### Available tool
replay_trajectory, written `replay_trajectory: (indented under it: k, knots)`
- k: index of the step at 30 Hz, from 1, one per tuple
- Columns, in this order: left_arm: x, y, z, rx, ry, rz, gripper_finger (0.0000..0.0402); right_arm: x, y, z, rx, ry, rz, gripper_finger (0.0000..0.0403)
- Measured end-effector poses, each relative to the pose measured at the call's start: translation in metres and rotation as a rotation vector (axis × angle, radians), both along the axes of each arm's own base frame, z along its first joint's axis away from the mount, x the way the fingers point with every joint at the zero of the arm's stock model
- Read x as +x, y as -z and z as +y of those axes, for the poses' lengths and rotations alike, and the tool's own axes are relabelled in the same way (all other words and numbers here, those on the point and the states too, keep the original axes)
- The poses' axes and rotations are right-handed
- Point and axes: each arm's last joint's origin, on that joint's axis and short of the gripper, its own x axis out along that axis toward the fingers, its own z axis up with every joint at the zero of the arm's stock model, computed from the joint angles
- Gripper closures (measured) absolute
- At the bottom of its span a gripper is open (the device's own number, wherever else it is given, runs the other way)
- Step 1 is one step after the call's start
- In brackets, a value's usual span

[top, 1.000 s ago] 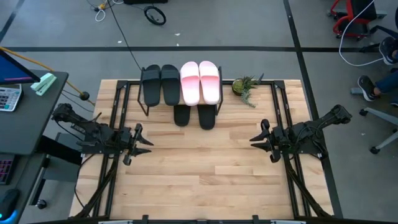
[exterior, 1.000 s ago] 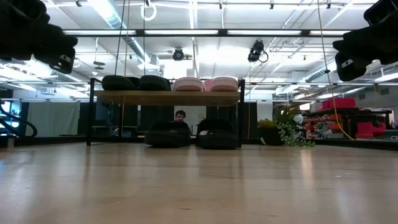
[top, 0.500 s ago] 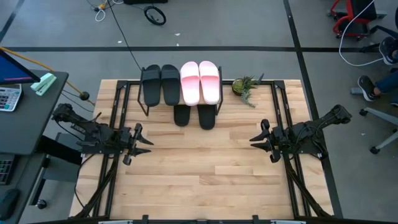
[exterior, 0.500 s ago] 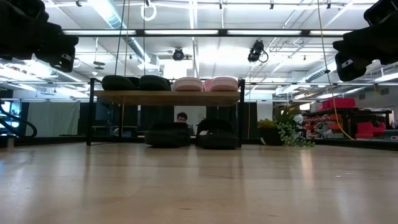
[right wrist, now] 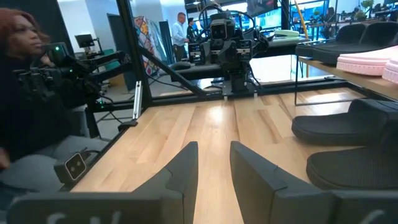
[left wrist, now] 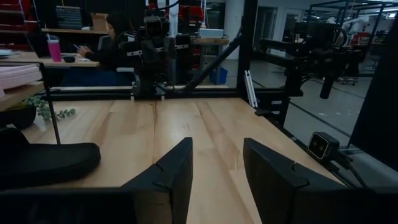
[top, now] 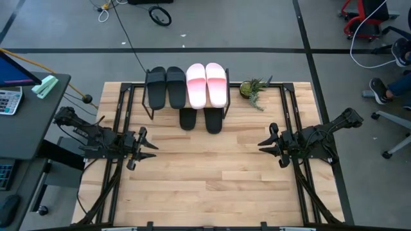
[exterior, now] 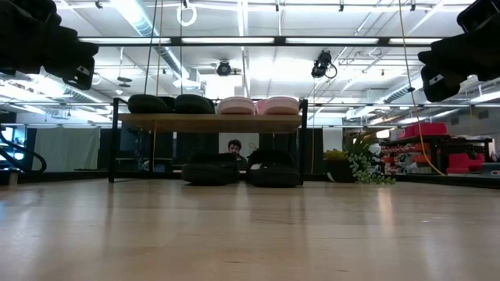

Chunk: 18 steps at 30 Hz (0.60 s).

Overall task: Pick and place slides into the shelf
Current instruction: Return to Home Position

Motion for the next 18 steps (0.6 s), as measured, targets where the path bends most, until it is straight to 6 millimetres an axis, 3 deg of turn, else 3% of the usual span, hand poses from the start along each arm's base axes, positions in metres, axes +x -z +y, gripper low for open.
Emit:
replay_trajectory:
  k: [18]
  knots:
    - [0.0000, -0.0002, 0.0000, -0.001, 0.000, -0.002, 0.0264, 0.0000, -0.0002, 0.0000, 0.000, 0.000, -0.001, 0.0304]
